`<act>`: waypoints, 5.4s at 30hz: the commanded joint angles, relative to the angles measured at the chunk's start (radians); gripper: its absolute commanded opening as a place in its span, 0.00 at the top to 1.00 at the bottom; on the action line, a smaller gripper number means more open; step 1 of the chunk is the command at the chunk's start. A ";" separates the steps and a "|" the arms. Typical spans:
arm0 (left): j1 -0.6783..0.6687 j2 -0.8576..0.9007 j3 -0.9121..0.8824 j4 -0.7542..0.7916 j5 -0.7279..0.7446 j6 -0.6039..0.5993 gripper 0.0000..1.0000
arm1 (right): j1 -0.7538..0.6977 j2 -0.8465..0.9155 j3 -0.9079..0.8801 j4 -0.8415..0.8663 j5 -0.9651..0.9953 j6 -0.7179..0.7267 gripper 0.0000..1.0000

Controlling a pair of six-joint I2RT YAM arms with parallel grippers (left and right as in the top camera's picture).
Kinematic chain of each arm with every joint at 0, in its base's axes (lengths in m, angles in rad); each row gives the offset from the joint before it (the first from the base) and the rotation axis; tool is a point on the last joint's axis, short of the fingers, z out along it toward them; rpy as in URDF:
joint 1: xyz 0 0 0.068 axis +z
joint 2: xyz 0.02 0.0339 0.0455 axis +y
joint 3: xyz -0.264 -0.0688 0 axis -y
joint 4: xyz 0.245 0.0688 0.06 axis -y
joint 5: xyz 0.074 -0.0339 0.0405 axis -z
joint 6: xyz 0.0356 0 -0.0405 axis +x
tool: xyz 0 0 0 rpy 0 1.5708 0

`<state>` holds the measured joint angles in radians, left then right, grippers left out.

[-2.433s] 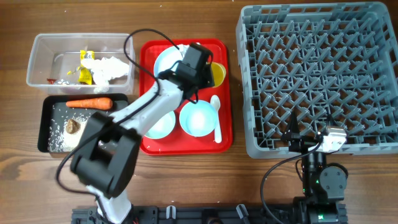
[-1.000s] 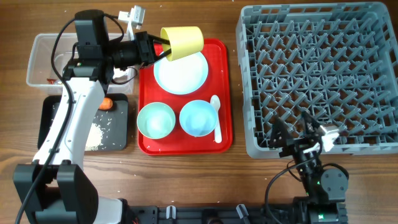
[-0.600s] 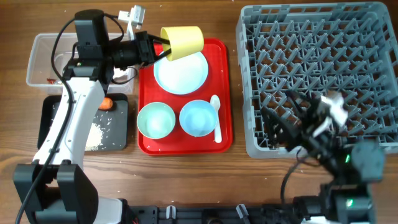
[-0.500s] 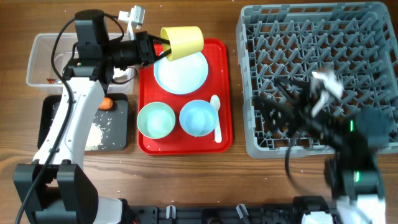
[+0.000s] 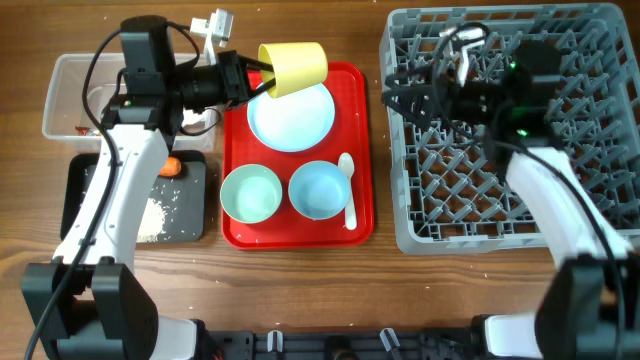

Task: Sort waste into correct bins and load items into the dishwasher rack

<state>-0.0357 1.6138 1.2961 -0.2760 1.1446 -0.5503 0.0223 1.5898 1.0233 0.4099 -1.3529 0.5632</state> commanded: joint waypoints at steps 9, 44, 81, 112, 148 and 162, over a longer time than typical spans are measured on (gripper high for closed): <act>-0.167 0.059 0.006 0.118 -0.110 0.019 0.96 | -0.003 0.109 0.018 0.230 -0.210 0.033 0.03; -0.218 0.075 0.006 0.145 0.115 0.012 0.96 | 0.081 0.108 0.018 0.517 -0.268 -0.061 0.01; -0.220 0.075 0.006 0.099 0.115 0.023 0.96 | 0.158 0.108 0.018 0.701 -0.263 0.040 0.18; -0.194 0.075 0.004 0.096 0.025 0.023 0.81 | 0.188 0.108 0.018 0.817 -0.242 0.121 0.60; -0.120 0.075 0.004 0.022 -0.127 0.024 0.96 | 0.031 0.108 0.020 0.829 -0.219 0.363 0.67; -0.117 0.075 0.004 -0.367 -0.753 0.101 0.96 | 0.010 0.108 0.016 0.142 -0.208 0.012 0.46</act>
<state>-0.1524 1.6787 1.2972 -0.5949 0.5922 -0.4866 0.0448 1.7050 1.0275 0.5781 -1.5509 0.6945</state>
